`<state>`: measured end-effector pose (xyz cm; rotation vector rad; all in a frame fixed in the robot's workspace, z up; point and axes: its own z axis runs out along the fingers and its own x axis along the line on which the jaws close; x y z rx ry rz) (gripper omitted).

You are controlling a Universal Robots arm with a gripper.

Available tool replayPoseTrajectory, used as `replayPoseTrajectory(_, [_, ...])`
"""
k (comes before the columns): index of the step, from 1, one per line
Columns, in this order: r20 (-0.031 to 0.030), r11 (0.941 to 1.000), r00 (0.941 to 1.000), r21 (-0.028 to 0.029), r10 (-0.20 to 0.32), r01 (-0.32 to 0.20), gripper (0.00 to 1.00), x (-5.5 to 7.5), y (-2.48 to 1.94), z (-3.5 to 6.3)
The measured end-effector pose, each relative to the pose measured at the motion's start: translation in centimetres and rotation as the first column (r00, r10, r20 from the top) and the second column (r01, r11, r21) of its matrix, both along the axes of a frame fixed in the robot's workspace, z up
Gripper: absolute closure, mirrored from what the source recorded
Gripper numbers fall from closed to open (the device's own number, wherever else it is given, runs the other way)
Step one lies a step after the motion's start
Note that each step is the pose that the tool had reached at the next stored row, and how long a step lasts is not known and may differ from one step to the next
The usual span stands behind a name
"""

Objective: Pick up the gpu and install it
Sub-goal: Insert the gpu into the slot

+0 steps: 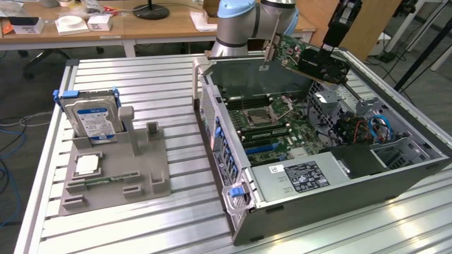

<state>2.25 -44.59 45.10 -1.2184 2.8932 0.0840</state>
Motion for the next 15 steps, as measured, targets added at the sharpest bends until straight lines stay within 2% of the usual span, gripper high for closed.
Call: replayPoseTrajectory(15, [0.0, 0.9992, 0.9992, 0.0, 0.041, -0.041, 0.74, 0.0, 0.0, 0.0])
